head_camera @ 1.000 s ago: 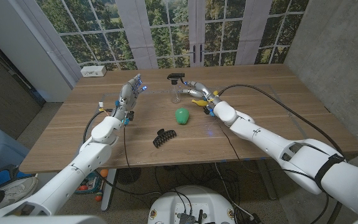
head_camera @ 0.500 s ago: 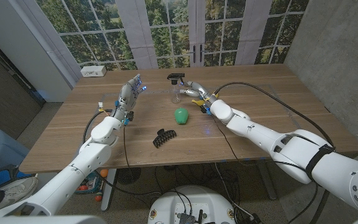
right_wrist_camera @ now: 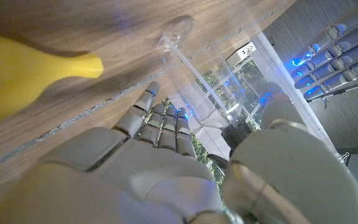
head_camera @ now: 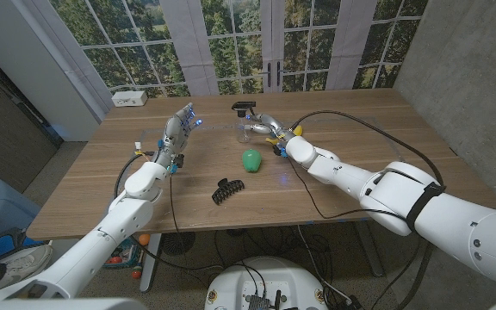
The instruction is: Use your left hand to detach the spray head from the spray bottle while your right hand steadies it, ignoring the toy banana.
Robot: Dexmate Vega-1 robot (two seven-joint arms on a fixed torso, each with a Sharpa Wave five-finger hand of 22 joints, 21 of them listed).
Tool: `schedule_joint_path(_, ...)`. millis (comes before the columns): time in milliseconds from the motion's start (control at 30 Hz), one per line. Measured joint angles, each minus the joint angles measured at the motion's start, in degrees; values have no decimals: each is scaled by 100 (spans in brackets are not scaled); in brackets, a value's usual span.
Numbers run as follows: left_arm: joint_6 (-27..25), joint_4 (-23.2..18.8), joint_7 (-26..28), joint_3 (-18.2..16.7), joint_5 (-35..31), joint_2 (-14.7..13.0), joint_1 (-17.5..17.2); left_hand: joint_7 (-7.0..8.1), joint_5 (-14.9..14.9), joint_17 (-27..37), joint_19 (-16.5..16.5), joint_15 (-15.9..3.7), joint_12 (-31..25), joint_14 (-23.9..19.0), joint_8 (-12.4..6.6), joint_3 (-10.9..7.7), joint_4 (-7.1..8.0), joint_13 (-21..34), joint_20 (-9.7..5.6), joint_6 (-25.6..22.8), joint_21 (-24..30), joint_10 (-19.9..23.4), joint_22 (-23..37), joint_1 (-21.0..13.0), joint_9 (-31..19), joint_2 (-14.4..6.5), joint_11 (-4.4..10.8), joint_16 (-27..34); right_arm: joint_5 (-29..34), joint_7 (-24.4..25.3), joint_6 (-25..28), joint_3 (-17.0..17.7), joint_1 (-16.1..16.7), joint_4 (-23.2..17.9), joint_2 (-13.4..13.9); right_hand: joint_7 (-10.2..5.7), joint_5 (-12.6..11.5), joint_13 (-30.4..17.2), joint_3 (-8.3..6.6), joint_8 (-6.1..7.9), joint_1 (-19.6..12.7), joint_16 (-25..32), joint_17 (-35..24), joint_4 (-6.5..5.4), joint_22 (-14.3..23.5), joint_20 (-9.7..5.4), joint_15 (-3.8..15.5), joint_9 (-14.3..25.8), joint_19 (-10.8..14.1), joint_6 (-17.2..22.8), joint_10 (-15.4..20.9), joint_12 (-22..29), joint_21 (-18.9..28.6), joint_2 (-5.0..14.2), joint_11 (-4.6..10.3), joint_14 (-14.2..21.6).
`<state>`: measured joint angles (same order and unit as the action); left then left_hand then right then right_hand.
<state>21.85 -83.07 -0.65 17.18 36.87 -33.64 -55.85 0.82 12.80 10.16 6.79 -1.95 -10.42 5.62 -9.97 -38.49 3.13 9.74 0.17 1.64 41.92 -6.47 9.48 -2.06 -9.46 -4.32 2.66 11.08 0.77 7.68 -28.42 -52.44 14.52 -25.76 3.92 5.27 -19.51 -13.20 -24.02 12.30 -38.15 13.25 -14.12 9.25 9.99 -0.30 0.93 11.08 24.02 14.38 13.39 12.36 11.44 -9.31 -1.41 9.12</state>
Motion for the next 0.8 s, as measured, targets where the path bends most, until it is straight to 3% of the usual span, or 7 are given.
schedule_joint_path(633,-2,-80,43,-82,47,-66,-117,0,0,0,-48,0,0,0,0,0,0,0,13,0,-87,-32,0,0,0,0,31,-5,-482,-180,914,-477,-417,428,-435,-18,-158,-26,134,-45,83,11,-55,-56,23,148,-20,-1,-120,-202,-133,-50,5,-26,11,-20)
schedule_joint_path(733,-13,-89,53,-90,52,-76,-127,0,0,0,-48,0,0,0,0,0,0,0,13,0,-87,-32,0,0,0,0,31,-29,-595,-214,1053,-520,-454,450,-477,-177,-316,-64,205,96,82,212,-145,-81,27,167,111,-1,-120,129,180,58,32,-22,179,306)
schedule_joint_path(800,-25,-99,57,-94,54,-80,-132,0,0,0,-48,0,0,0,0,0,0,0,13,0,-87,-32,0,0,0,0,31,-29,-670,-221,1102,-538,-467,461,-501,-347,-408,-105,212,259,-36,382,-255,-88,30,105,122,-1,-59,548,561,183,85,214,304,555)
